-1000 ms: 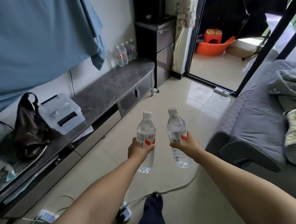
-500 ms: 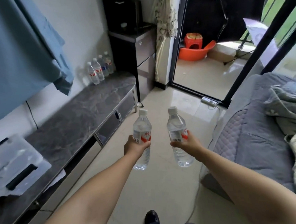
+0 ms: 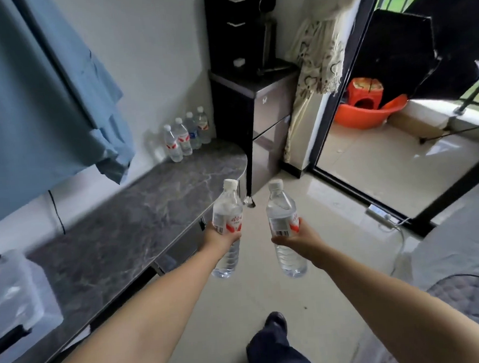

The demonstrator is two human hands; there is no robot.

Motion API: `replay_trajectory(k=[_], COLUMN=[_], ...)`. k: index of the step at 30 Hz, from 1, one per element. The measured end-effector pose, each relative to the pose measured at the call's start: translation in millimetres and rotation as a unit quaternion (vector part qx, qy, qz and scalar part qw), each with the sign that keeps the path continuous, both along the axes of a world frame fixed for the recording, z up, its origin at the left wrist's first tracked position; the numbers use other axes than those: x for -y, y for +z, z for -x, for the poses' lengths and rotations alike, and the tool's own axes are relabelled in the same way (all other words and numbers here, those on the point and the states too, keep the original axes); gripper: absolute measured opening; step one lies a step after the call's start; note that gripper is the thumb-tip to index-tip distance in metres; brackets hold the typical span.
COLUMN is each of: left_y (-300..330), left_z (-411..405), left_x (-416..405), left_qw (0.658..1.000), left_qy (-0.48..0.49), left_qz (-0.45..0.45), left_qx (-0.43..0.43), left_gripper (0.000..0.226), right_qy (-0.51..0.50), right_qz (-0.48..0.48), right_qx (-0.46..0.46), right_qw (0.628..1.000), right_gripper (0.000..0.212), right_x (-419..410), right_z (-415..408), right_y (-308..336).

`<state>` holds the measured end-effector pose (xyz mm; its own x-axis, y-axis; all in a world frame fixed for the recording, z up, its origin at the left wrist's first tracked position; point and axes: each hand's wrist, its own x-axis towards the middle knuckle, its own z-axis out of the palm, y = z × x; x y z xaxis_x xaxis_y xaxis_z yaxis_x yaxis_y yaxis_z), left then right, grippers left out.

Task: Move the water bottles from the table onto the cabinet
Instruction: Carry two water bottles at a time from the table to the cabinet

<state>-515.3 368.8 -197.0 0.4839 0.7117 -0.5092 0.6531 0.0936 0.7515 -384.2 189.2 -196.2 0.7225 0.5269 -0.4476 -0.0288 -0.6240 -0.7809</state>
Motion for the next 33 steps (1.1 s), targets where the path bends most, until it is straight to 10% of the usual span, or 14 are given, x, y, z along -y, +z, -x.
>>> replay_trajectory(k=[11,33], left_y=[13,-96], left_z=[-130,-369], left_x=[-99,-379], left_qw=[0.994,0.979], left_qy=[0.106,0.164], left_qz=[0.006,0.120], left_qx=[-0.020,-0.030], left_gripper=[0.040,0.063], right_qy=[0.052,0.039], right_qz=[-0.014,0.062], right_qx=[-0.033,-0.088], right_qw=[0.998,0.993], right_gripper=[0.044,0.074], right_x=[-127,-439], right_z=[-170,-395], right_y=[25,-107])
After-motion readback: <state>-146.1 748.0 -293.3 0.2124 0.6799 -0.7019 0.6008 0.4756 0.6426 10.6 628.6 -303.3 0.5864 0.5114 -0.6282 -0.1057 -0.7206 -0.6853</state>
